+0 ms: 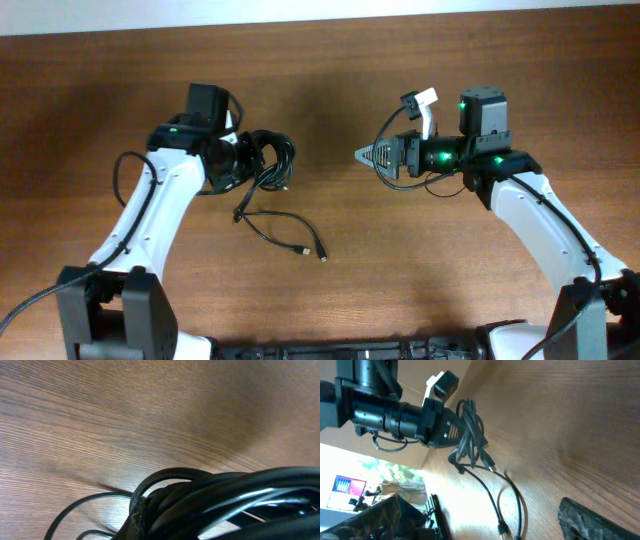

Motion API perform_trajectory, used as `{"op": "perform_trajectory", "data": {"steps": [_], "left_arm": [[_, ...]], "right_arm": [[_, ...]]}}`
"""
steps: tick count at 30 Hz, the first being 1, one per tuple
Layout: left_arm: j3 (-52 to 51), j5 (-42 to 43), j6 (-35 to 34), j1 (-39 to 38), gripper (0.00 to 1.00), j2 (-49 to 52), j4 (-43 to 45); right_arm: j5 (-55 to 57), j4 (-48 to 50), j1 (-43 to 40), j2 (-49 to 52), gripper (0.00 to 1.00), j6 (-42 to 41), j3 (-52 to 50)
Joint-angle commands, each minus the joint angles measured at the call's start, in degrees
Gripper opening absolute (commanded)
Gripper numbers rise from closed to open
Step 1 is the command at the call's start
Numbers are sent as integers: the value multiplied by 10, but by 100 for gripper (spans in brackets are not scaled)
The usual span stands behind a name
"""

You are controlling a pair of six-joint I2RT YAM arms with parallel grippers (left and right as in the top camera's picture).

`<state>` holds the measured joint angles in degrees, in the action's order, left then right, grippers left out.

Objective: Untangle cables

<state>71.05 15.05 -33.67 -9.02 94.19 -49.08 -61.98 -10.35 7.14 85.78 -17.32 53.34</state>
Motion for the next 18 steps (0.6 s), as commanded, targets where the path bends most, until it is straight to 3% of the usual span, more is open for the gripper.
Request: {"op": "perform_trajectory", "data": {"steps": [1,2,3,5,9,11,18], "left_arm": [[-1,90,-14,33,0,-1,2],[-1,97,-15,33,0,-1,2],[-1,114,-9,33,0,-1,2],[-1,165,83,32,0,-1,-1],[-1,165,85,30,0,-1,-22],[-1,165,85,7,0,-1,-23],[-1,145,85,-46,0,-1,-16]], "right_arm": [[22,-19,28,-10,99,5,5],[47,-23,49,-10,89,5,5],[62,-23,74,-10,86,10,5],[145,-23,123,-10,75,98,5],[244,14,160,-10,75,96,6],[347,19,166,-10,75,35,6],[303,23,166,-10,74,33,6]]}}
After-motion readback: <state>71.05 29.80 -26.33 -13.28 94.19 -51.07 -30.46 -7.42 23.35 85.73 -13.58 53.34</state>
